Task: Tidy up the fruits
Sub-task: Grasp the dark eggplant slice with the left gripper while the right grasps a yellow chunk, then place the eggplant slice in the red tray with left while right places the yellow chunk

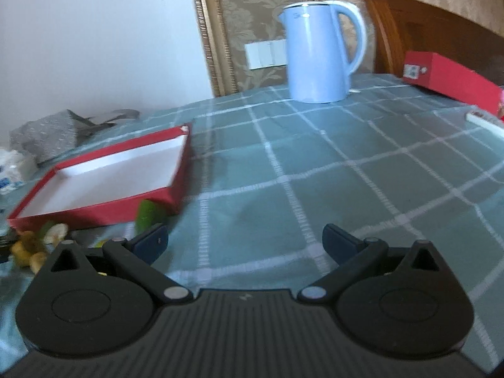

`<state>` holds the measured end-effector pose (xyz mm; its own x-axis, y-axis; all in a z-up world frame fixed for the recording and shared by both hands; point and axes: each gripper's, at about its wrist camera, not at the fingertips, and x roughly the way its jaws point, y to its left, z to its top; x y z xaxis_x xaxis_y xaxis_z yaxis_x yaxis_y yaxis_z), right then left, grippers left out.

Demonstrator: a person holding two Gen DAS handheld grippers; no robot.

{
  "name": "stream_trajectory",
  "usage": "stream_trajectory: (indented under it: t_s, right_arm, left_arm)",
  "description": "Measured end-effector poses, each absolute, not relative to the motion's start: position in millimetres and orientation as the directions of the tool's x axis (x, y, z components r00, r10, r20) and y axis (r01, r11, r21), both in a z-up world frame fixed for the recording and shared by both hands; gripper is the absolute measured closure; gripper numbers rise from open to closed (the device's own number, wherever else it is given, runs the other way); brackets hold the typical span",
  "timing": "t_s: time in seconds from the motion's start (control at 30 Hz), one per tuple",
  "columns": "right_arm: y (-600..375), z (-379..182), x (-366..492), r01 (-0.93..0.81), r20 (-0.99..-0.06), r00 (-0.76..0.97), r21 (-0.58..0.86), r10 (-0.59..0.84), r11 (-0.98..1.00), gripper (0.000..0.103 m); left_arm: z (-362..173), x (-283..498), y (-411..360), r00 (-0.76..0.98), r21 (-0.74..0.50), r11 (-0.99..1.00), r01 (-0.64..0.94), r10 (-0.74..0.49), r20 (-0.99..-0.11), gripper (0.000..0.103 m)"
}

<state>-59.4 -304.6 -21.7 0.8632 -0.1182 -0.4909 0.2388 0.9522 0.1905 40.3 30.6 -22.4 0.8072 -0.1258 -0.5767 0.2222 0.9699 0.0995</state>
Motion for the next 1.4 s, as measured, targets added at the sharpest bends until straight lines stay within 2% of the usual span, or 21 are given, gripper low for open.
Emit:
stream_trajectory:
  t_s: [0.17, 0.2, 0.27, 0.37, 0.43, 0.47, 0.57, 0.63, 0.7, 0.77, 1.2, 1.4]
  right_arm:
    - [-284, -20, -69, 0.087, -0.481, 0.875, 0.261, 0.051, 0.961, 0.002]
    - [-276, -20, -70, 0.057, -0.488, 0.869, 0.261, 0.080, 0.964, 0.006]
    - [-261, -22, -69, 0.012, -0.507, 0.854, 0.248, 0.119, 0.969, 0.024]
    - [-244, -29, -63, -0.032, -0.542, 0.825, 0.235, 0.158, 0.971, 0.035]
    - [-235, -32, -61, -0.027, -0.542, 0.829, 0.210, 0.139, 0.977, 0.036]
    - [-230, -31, -60, -0.026, -0.536, 0.836, 0.183, 0.122, 0.983, 0.046]
    - [-221, -31, -56, -0.023, -0.536, 0.839, 0.138, 0.094, 0.990, 0.058]
    - [-216, -32, -52, -0.017, -0.543, 0.837, 0.101, 0.070, 0.995, 0.064]
    - [-216, -33, -49, -0.010, -0.550, 0.832, 0.102, 0.065, 0.995, 0.065]
    - [-216, -34, -47, 0.007, -0.553, 0.832, 0.084, 0.041, 0.996, 0.075]
    - [-218, -27, -51, 0.019, -0.511, 0.859, 0.092, 0.031, 0.996, 0.076]
    - [-230, -28, -52, 0.032, -0.481, 0.875, 0.164, 0.051, 0.986, 0.076]
  left_arm:
    - [-20, 39, 38, 0.819, 0.073, 0.977, 0.198, -0.124, -0.561, 0.067]
    - [-20, 40, 38, 0.815, 0.071, 0.977, 0.200, -0.125, -0.566, 0.067]
    - [-21, 41, 38, 0.808, 0.069, 0.977, 0.203, -0.127, -0.576, 0.067]
    - [-21, 41, 40, 0.808, 0.061, 0.978, 0.199, -0.129, -0.576, 0.067]
    - [-21, 42, 42, 0.805, 0.046, 0.979, 0.197, -0.135, -0.578, 0.067]
    - [-21, 42, 43, 0.804, 0.041, 0.980, 0.195, -0.135, -0.579, 0.067]
    - [-21, 43, 44, 0.802, 0.032, 0.980, 0.194, -0.139, -0.581, 0.067]
    - [-21, 43, 44, 0.802, 0.034, 0.980, 0.194, -0.139, -0.582, 0.067]
    - [-21, 43, 44, 0.801, 0.034, 0.980, 0.195, -0.140, -0.581, 0.067]
    - [-21, 43, 44, 0.801, 0.034, 0.980, 0.194, -0.139, -0.582, 0.067]
    - [-19, 42, 53, 0.804, -0.021, 0.984, 0.177, -0.156, -0.574, 0.067]
    - [-5, 29, 56, 0.846, -0.044, 0.981, 0.191, -0.187, -0.498, 0.067]
